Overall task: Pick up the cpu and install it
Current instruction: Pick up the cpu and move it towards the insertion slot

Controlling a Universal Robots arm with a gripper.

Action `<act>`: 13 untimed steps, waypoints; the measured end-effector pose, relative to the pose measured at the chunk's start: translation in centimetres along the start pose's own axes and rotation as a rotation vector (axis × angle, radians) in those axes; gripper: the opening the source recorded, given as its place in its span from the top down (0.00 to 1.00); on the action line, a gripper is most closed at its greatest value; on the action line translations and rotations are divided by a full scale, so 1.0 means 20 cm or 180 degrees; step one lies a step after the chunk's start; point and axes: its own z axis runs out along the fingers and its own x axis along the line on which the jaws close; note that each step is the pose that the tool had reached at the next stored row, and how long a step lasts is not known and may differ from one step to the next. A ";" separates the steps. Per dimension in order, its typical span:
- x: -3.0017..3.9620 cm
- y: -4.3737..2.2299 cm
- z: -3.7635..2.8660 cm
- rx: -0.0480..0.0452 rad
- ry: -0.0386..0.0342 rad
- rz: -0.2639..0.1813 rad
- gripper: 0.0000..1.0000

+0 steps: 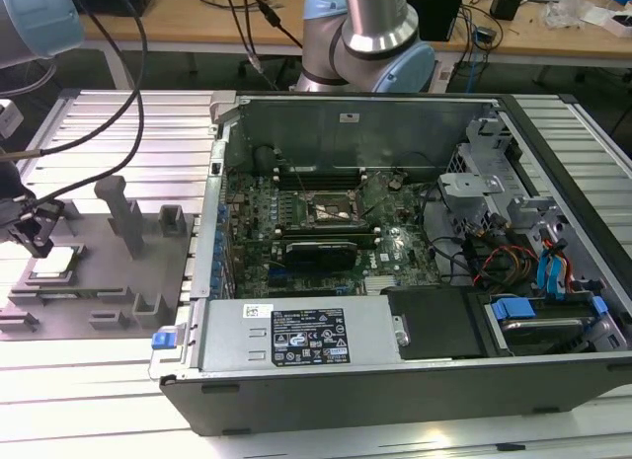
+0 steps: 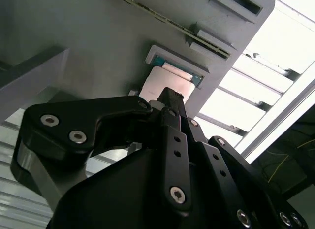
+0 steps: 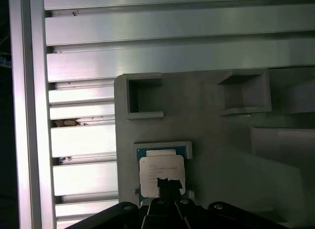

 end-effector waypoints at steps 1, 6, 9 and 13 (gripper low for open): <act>0.000 0.000 0.000 0.0000 0.0000 0.0000 0.89; 0.000 0.000 0.002 0.0000 0.0000 0.0000 0.64; 0.000 0.000 0.002 0.0000 0.0000 0.0000 0.52; 0.000 0.000 0.003 0.0000 0.0000 0.0000 0.28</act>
